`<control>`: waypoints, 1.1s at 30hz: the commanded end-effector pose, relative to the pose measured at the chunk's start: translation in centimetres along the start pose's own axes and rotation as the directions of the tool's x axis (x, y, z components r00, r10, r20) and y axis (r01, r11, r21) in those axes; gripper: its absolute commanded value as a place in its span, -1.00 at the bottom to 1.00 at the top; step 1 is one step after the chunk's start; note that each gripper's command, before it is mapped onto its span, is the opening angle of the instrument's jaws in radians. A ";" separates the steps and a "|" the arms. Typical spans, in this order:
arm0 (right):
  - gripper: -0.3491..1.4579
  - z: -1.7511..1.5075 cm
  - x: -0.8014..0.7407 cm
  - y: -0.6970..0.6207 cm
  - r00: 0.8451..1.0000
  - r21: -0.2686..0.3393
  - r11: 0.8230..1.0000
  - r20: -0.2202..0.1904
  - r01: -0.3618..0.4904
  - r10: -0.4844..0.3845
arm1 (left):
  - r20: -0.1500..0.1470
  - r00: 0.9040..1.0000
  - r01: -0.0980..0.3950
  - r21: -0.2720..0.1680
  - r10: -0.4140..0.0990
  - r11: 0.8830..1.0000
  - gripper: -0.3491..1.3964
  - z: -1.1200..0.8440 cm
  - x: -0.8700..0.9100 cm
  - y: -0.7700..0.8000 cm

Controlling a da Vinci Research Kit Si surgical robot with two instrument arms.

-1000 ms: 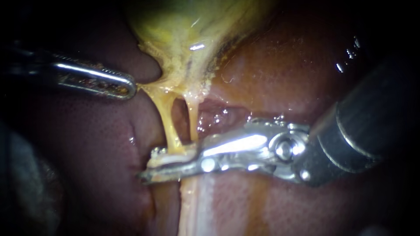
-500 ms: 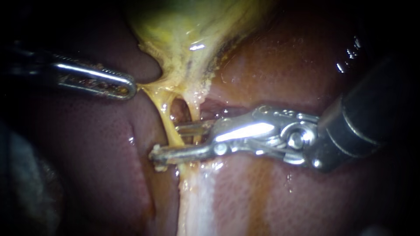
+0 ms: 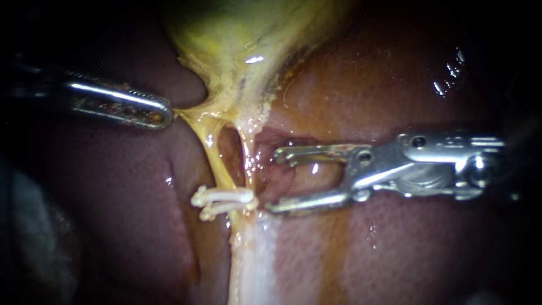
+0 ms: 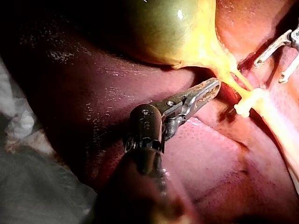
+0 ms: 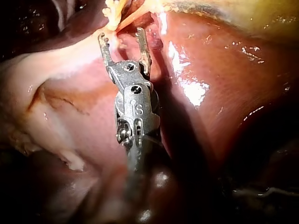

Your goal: Going back second clip left tube

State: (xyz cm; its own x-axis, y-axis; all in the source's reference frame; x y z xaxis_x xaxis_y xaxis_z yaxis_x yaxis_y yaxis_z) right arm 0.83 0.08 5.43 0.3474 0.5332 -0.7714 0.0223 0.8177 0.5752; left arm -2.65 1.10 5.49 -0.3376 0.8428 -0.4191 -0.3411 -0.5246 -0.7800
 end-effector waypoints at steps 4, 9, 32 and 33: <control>-0.06 -0.23 -0.04 0.00 1.000 0.007 1.000 0.005 0.030 -0.030 | 0.000 1.000 0.000 -0.001 0.000 1.000 -1.00 0.00 0.00 0.00; -0.06 -0.36 -0.07 0.00 0.998 0.007 0.999 0.043 0.038 -0.038 | 0.000 1.000 0.000 0.000 0.000 1.000 -1.00 0.02 0.00 0.00; -0.06 -0.40 -0.08 -0.02 0.997 0.008 0.999 0.067 0.045 -0.045 | -0.001 1.000 -0.014 0.010 0.014 1.000 -1.00 0.59 -0.16 -0.21; -0.06 -0.41 -0.08 -0.02 0.997 0.008 0.999 0.067 0.045 -0.045 | -0.001 1.000 -0.014 0.010 0.014 1.000 -1.00 0.59 -0.16 -0.21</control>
State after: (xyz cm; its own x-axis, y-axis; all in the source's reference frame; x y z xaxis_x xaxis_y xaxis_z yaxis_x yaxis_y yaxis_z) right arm 0.42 0.11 5.37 0.4084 0.4784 -0.7774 0.0459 0.8398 0.5409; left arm -3.05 1.01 6.00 -0.3404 0.8358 -0.4308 -0.3461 -0.5374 -0.7690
